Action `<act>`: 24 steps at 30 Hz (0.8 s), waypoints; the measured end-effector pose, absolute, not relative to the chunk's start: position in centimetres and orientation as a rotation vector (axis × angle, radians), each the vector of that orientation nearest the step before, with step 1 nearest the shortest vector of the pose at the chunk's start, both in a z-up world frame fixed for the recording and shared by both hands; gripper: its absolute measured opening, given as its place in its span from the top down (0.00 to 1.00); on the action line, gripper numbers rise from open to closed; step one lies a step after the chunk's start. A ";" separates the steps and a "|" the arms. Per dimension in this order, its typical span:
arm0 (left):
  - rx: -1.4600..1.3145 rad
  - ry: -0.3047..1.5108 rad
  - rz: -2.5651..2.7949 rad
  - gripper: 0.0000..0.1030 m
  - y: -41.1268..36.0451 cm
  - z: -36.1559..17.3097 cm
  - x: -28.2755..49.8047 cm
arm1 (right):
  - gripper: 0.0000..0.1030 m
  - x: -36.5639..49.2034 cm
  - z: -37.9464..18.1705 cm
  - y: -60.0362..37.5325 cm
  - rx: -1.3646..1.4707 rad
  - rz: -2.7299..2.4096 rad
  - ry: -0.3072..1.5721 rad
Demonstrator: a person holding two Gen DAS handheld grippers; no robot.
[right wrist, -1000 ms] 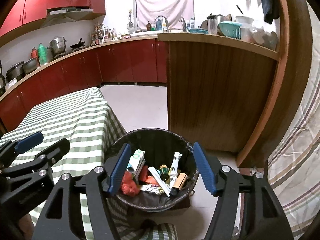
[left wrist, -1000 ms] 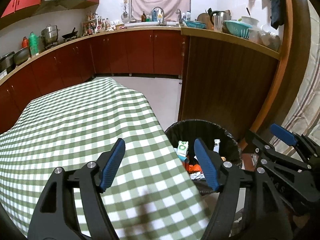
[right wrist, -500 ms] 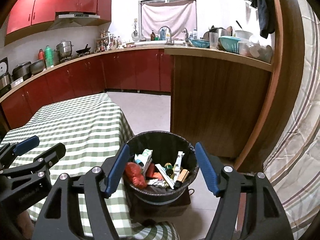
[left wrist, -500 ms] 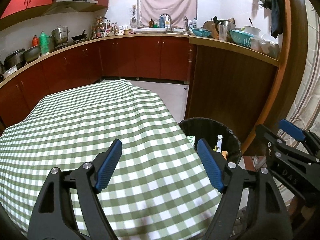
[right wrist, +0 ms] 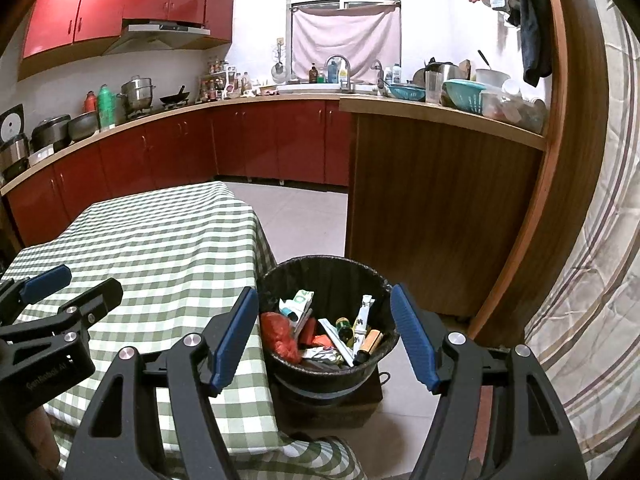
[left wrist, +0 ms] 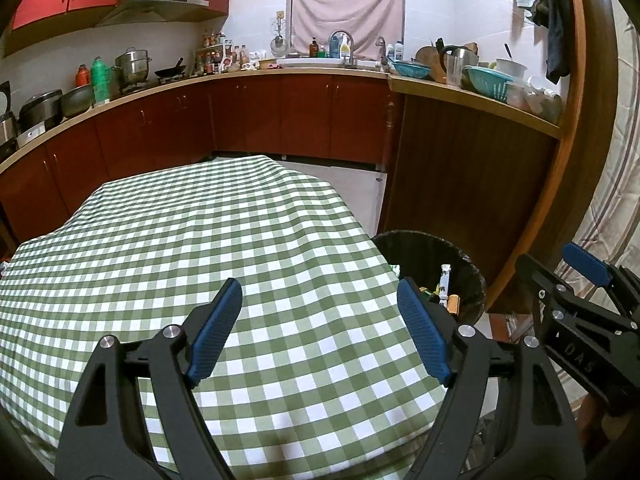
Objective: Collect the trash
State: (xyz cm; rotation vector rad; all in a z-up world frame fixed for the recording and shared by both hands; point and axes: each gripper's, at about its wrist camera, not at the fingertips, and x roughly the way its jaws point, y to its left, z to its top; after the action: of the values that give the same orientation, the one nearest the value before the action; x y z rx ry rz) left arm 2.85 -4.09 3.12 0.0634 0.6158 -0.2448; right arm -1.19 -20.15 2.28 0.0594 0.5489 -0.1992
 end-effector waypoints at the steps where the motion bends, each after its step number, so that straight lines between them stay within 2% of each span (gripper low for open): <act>1: 0.063 0.616 -0.244 0.24 -4.0 3.1 2.8 | 0.35 -1.2 2.3 -20.1 0.058 -0.199 0.548; 24: 0.060 0.623 -0.243 0.24 -3.8 3.1 2.6 | 0.35 -1.3 2.2 -19.9 0.051 -0.200 0.547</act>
State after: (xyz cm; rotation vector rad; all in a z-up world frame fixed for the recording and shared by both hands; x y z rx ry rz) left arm 2.61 -3.83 3.14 0.0597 0.6225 -0.2426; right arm -1.27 -19.86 2.18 0.0515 0.5472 -0.2000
